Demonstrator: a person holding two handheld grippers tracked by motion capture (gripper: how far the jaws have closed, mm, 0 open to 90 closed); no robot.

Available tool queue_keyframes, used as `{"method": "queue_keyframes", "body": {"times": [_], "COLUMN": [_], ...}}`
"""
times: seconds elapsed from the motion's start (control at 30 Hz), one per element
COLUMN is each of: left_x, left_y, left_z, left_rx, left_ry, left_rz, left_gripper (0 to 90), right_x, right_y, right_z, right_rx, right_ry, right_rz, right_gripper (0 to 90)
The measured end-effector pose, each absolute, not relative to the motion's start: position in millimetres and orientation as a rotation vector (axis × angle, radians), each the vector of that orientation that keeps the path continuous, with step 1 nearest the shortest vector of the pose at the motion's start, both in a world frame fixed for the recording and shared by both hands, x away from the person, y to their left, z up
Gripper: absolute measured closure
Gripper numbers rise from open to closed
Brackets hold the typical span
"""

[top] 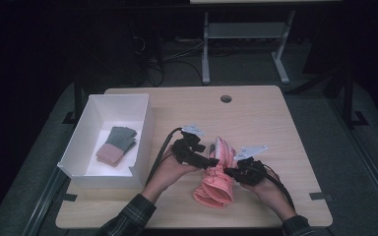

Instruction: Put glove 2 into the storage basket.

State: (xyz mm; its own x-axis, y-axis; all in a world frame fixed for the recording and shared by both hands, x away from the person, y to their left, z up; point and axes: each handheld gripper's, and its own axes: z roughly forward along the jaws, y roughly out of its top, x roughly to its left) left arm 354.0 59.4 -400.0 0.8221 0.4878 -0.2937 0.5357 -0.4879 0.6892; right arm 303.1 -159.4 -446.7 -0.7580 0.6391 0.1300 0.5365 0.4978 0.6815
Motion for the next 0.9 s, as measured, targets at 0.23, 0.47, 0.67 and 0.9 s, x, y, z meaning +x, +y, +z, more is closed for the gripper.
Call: {"method": "queue_keyframes", "body": {"times": [0.23, 0.47, 0.67, 0.9], "left_x": [360, 361, 361, 363], "left_y": [50, 49, 51, 47], "left_z": [-420, -437, -444, -453], "left_rx": [2.217, 2.218, 2.229, 2.241], "left_ry": [0.785, 0.833, 0.845, 0.858], "left_rz": [-0.098, -0.158, -0.184, -0.241], "left_gripper": [17.0, 13.8, 13.5, 13.4], "right_x": [303, 302, 300, 303], "right_y": [-160, -161, -170, -173], "right_z": [-447, -448, -444, -450], "right_rx": [1.026, 1.009, 1.008, 1.027], "right_ry": [2.590, 2.588, 2.573, 2.589], "right_rz": [1.116, 1.106, 1.124, 1.084], "right_gripper": [90.0, 90.0, 90.0, 90.0]}}
